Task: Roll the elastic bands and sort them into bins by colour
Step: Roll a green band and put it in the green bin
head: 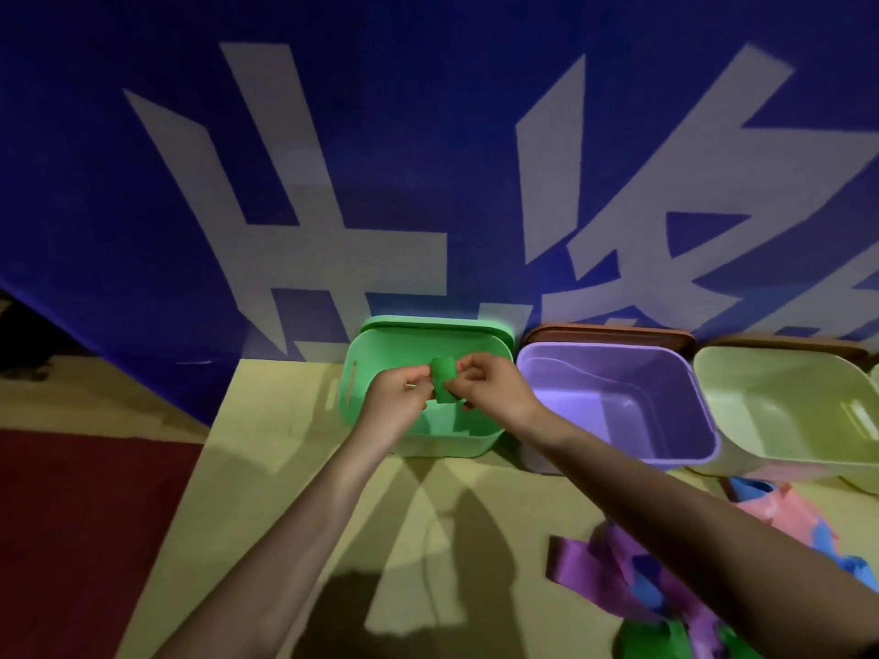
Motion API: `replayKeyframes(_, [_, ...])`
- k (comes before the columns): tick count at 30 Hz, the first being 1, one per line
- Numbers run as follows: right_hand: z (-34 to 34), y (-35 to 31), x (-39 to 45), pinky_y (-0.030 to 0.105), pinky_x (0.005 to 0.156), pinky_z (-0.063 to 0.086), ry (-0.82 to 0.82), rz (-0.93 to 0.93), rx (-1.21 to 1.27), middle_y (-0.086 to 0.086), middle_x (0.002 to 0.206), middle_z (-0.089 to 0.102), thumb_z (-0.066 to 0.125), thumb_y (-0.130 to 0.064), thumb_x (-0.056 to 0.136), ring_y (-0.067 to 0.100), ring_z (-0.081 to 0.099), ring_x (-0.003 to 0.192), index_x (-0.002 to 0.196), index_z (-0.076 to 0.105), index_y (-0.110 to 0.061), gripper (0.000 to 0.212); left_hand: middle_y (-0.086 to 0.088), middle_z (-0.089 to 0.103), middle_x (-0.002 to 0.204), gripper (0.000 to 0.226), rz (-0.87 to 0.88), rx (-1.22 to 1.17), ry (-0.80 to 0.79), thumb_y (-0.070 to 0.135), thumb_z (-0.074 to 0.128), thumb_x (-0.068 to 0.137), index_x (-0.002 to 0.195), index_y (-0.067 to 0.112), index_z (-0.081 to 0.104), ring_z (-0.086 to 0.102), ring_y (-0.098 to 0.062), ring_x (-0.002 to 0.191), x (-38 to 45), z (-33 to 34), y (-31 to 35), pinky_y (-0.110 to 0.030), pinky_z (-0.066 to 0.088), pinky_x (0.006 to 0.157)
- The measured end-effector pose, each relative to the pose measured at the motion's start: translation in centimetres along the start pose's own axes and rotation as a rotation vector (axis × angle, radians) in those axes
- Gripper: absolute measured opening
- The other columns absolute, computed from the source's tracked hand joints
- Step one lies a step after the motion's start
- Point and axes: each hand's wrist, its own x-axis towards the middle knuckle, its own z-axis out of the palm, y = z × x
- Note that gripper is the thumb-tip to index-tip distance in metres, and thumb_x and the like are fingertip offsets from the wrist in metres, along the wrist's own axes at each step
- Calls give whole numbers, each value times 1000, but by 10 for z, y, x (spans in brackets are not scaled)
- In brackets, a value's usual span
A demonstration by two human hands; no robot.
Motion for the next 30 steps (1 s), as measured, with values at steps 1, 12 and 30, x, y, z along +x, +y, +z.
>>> replayKeyframes(1, [6,0,14,19,55,49,-13,35,5,-2,62,56,63,-3,86,2,54,56,73,54,-17,21,-2,69,100,28,8,60,25,5,53,91,110,16,70,61,-14,85,10,-5,-4,-34,51,84])
replayKeyframes(12, [86,51,126,28,51,38,-157,484,-161,9,55,47,61,-3,84,18,42,45,57,48,-8,30,-15,57,128,35,-93,227,298,17,36,101,131,7,51,50,-31,120,79,-46,-72,-34,37,96])
replayKeyframes(30, [128,75,154,26,61,35,-62,362,-459,1,60,50,63,-27,83,26,54,71,60,50,-14,29,-16,64,103,25,-139,-82,321,19,41,98,101,8,63,58,-31,99,93,-45,-106,-40,43,89])
